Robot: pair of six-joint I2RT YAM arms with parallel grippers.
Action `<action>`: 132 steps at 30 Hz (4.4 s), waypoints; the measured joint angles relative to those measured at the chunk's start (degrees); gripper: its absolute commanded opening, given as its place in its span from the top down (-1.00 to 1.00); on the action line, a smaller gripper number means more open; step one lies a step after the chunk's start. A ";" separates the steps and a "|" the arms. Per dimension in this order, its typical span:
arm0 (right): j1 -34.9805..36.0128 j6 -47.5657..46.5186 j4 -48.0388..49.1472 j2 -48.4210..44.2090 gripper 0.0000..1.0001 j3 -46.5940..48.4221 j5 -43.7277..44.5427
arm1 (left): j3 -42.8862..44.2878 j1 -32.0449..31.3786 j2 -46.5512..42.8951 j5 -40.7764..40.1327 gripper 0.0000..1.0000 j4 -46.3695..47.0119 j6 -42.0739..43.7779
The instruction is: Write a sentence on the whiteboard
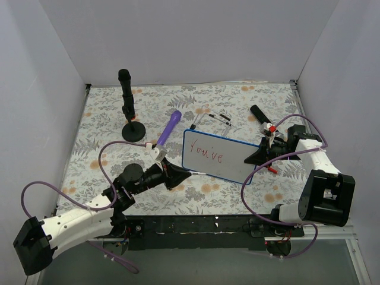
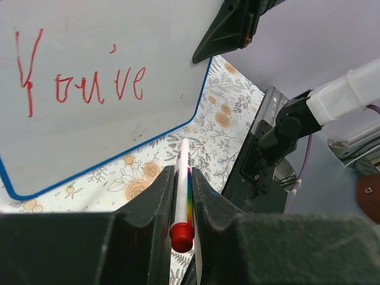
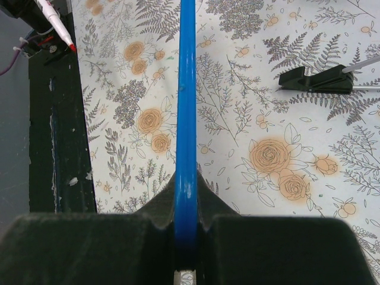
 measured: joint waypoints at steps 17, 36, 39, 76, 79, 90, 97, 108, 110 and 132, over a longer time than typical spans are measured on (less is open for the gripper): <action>0.00 0.15 0.11 -0.33 0.97 -0.46 -0.15 | 5.33 -16.31 8.17 -14.93 1.00 1.36 7.54; 0.13 14.12 8.66 -5.11 0.97 -4.63 0.11 | 7.26 -26.93 29.86 -39.10 1.00 27.04 20.72; 0.17 16.57 10.29 -5.35 0.97 -4.76 0.31 | 8.37 -26.93 31.50 -41.03 1.00 30.29 22.75; 0.17 18.29 12.04 -5.38 0.97 -4.76 0.57 | 11.85 -22.82 43.34 -36.89 1.00 40.13 19.63; 0.17 18.27 12.04 -5.38 0.97 -4.76 0.57 | 11.85 -22.82 43.43 -36.52 1.00 40.15 19.32; 0.17 18.23 12.04 -5.38 0.97 -4.76 0.57 | 11.91 -22.34 45.03 -35.47 1.00 39.23 18.80; 0.17 18.23 12.04 -5.38 0.97 -4.76 0.55 | 12.66 -21.44 45.68 -34.69 1.00 38.82 18.82; 0.17 18.12 12.02 -5.38 0.97 -4.76 0.55 | 13.14 -20.11 45.90 -33.66 1.00 38.60 18.86; 0.17 18.05 12.02 -5.38 0.97 -4.76 0.55 | 13.16 -19.93 45.90 -33.42 1.00 38.56 18.86; 0.17 17.84 12.13 -5.38 0.97 -4.76 0.57 | 12.68 -18.97 45.18 -32.39 1.00 37.11 18.75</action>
